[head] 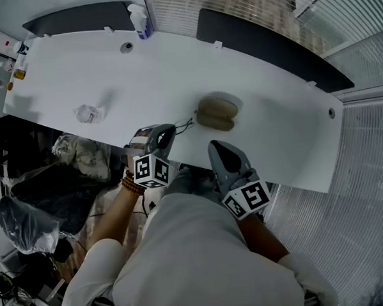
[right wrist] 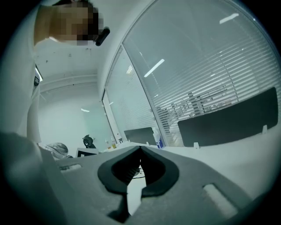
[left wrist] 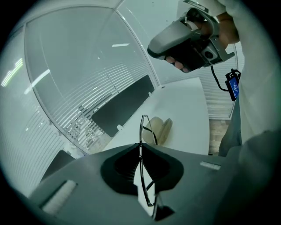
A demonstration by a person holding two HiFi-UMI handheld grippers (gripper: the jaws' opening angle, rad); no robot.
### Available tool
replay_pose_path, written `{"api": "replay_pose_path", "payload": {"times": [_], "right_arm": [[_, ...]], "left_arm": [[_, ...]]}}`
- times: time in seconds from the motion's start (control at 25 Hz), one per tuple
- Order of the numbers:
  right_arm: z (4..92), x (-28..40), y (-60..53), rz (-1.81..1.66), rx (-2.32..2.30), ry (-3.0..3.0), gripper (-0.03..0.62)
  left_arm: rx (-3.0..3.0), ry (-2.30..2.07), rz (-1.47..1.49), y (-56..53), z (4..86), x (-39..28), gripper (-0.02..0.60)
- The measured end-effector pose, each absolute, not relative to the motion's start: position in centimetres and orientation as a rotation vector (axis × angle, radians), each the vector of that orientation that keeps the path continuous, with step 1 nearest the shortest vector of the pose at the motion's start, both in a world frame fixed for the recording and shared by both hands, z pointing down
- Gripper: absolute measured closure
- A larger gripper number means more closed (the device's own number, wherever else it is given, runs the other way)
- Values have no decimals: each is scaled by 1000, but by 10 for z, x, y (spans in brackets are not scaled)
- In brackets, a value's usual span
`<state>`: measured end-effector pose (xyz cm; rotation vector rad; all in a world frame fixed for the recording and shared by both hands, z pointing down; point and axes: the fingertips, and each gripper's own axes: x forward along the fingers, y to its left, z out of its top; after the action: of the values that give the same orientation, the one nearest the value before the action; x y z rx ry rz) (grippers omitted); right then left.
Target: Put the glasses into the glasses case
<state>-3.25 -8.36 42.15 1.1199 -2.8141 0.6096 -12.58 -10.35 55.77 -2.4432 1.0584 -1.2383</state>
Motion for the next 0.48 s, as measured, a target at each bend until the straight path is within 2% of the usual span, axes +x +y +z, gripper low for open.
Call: {"api": "replay_pose_path", "payload": {"times": [0.24,0.48], "right_arm": [[418,-17,-87,577,1180,-2806,592],[425,39,-86,573,1364,-2726,592]], "left_arm": [[-2439,957,-1206,-114,547,-98,563],[-2446,783,-1129,-120,539,-32,563]]}}
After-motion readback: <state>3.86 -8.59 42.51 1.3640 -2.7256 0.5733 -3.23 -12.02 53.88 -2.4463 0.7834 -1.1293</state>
